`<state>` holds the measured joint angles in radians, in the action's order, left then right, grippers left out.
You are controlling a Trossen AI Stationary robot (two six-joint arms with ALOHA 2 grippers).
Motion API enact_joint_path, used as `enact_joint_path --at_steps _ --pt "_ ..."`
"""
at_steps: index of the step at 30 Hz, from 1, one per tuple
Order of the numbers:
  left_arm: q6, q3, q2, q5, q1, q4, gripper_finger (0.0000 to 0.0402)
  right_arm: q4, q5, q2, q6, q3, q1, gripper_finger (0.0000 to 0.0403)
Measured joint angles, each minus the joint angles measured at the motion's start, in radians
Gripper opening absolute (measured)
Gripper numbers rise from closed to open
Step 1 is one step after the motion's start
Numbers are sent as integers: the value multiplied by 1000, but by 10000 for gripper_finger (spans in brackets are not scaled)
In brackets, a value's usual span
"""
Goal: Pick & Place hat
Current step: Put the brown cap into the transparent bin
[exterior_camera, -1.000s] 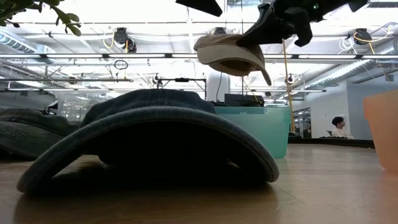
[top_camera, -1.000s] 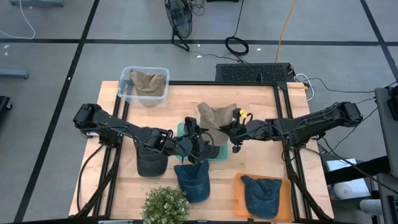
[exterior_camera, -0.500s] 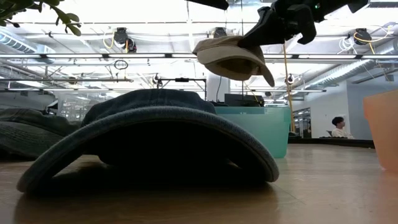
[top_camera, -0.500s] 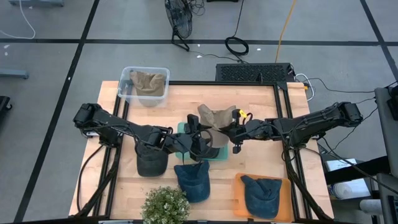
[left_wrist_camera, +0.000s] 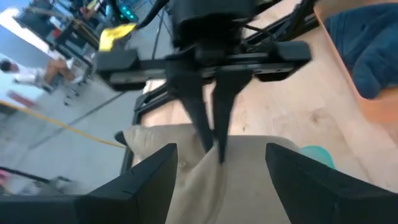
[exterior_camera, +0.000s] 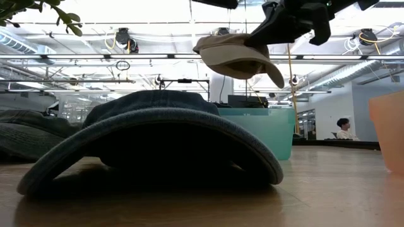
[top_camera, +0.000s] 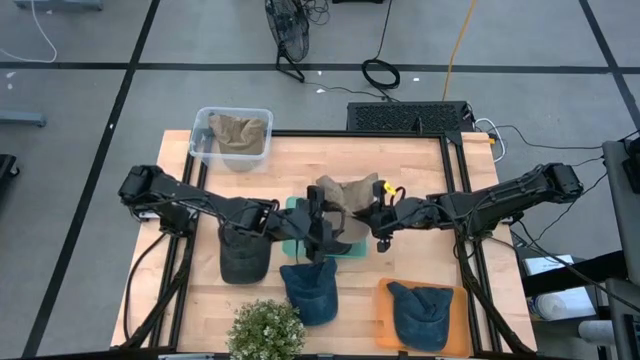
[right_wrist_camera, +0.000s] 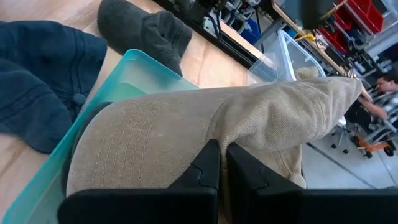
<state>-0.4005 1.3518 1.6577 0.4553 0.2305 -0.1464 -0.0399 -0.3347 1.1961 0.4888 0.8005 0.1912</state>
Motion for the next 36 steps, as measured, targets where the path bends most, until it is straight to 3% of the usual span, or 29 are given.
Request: enact_joint_path --at_steps 8,12,19,25,33,36 --pt "3 0 0 -15 -23 -10 257 -27 2 0 14 0 1 0" --pt "-9 -1 15 -31 -28 -15 257 -62 79 0 14 0 1 0" --pt "-5 -2 38 -56 -19 -61 257 -61 104 14 21 0 1 0" --pt "37 9 35 26 3 -153 257 -55 177 32 21 -1 0 0" --pt "44 44 27 77 129 -269 257 -4 154 22 19 -1 -1 0" --pt "58 47 19 142 180 -302 257 40 148 22 20 0 -2 0"
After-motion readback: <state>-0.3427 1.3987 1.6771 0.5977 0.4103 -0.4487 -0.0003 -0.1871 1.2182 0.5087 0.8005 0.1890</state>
